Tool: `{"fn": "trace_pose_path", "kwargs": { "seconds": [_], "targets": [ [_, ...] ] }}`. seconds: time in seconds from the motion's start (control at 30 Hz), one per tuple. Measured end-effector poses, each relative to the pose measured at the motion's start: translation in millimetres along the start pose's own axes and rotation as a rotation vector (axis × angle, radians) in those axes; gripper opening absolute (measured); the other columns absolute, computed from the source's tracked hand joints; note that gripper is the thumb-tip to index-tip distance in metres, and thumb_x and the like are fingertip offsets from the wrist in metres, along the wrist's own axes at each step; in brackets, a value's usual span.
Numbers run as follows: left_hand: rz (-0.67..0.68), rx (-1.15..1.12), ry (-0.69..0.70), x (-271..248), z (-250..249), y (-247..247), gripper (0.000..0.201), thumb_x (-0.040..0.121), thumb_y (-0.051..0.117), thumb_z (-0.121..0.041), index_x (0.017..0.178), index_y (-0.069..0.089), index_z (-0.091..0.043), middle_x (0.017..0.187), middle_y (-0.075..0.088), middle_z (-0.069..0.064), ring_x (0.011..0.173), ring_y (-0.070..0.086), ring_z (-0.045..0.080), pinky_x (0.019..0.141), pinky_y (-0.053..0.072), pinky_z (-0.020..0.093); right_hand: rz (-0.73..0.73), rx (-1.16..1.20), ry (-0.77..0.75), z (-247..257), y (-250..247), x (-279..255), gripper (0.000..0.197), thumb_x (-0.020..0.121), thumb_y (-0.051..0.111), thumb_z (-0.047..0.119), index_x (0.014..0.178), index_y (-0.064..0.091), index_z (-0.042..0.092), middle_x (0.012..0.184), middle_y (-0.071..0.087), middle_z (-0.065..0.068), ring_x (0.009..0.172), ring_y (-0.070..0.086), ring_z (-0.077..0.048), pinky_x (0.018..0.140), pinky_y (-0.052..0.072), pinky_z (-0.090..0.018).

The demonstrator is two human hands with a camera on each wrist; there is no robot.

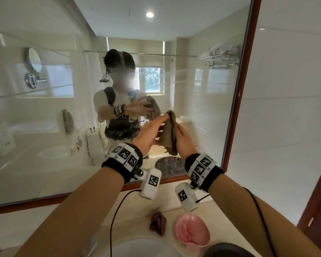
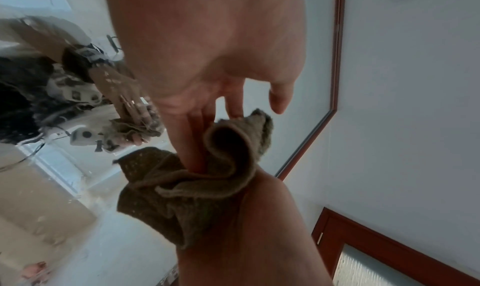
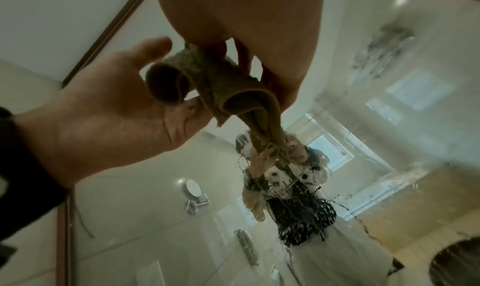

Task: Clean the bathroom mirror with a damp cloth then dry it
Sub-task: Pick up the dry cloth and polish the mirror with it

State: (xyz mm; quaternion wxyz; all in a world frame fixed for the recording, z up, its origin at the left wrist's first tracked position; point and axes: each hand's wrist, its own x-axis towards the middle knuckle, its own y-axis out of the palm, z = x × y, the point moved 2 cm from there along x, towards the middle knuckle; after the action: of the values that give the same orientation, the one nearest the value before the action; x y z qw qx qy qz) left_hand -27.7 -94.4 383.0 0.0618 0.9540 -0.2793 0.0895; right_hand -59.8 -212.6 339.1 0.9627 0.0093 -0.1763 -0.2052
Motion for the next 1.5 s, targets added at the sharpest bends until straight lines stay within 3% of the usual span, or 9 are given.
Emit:
{"fn": "trace_pose_path", "kwargs": {
  "seconds": [0.07,0.33,0.7,0.9,0.97,1.13,1.23,1.4,1.5],
  "targets": [
    [0.045,0.017,-0.011,4,-2,11,0.044,0.094,0.058,-0.05,0.123,0.064,-0.017,0.117,0.071,0.007,0.108,0.068,0.023,0.089,0.058,0.043,0.028,0.141,0.112,-2,-7,3,0.05,0.09,0.044,0.061,0.117,0.064,0.023,0.105,0.071,-0.013,0.087,0.068,-0.03,0.071,0.054,-0.04],
    [0.066,0.204,-0.021,32,-3,75,0.042,0.095,0.055,-0.051,0.116,0.071,-0.018,0.109,0.075,0.0,0.1,0.072,0.018,0.092,0.057,0.043,0.084,0.729,0.327,2,-64,26,0.067,0.094,0.031,0.065,0.107,0.07,0.013,0.12,0.063,-0.022,0.115,0.058,-0.038,0.107,0.034,-0.058],
    [0.008,0.266,0.023,89,7,146,0.04,0.093,0.058,-0.048,0.115,0.071,-0.016,0.111,0.074,0.001,0.106,0.069,0.017,0.095,0.054,0.039,0.096,0.91,0.417,5,-150,78,0.075,0.085,0.038,0.074,0.125,0.061,0.015,0.125,0.063,-0.019,0.118,0.057,-0.037,0.105,0.038,-0.053],
    [-0.162,0.517,0.309,120,-9,146,0.036,0.099,0.054,-0.038,0.126,0.065,-0.016,0.12,0.064,-0.001,0.105,0.06,0.01,0.088,0.046,0.017,0.03,0.944,0.289,31,-169,122,0.072,0.088,0.036,0.072,0.116,0.063,0.012,0.121,0.063,-0.02,0.114,0.057,-0.037,0.105,0.039,-0.051],
    [-0.217,0.642,0.429,132,-20,141,0.041,0.097,0.054,-0.043,0.127,0.064,-0.017,0.133,0.058,0.004,0.118,0.055,0.016,0.102,0.045,0.027,-0.007,0.923,0.19,48,-171,145,0.071,0.086,0.035,0.075,0.117,0.061,0.016,0.119,0.063,-0.018,0.112,0.058,-0.036,0.102,0.041,-0.052],
    [-0.378,0.749,0.48,165,-30,112,0.05,0.077,0.049,-0.08,0.118,0.057,-0.053,0.137,0.054,-0.009,0.131,0.048,0.022,0.109,0.039,0.052,-0.365,0.2,-0.07,93,-161,205,0.073,0.089,0.038,0.062,0.149,0.028,0.02,0.149,0.034,-0.016,0.136,0.034,-0.035,0.112,0.03,-0.052],
    [-0.457,0.89,0.478,162,-39,102,0.06,0.078,0.039,-0.076,0.127,0.056,-0.045,0.147,0.042,0.001,0.14,0.033,0.025,0.113,0.029,0.055,-0.474,-0.214,-0.239,94,-134,225,0.062,0.1,0.027,0.047,0.154,0.011,0.02,0.162,0.002,-0.01,0.148,0.001,-0.026,0.118,0.009,-0.045],
    [-0.559,1.192,0.562,160,-48,66,0.067,0.087,0.02,-0.08,0.139,0.047,-0.046,0.155,0.03,0.004,0.145,0.022,0.034,0.118,0.022,0.055,-0.68,-0.817,-0.389,60,-117,251,0.069,0.095,0.014,0.058,0.153,0.018,0.021,0.159,0.015,-0.016,0.146,0.012,-0.035,0.113,0.017,-0.049],
    [-0.585,1.33,0.529,157,-51,59,0.054,0.093,0.037,-0.062,0.144,0.039,-0.045,0.163,0.01,0.001,0.151,0.002,0.031,0.119,0.014,0.058,-0.707,-0.914,-0.472,52,-119,256,0.066,0.097,0.013,0.056,0.152,0.022,0.021,0.157,0.021,-0.017,0.145,0.019,-0.037,0.11,0.023,-0.053]
  ]
}}
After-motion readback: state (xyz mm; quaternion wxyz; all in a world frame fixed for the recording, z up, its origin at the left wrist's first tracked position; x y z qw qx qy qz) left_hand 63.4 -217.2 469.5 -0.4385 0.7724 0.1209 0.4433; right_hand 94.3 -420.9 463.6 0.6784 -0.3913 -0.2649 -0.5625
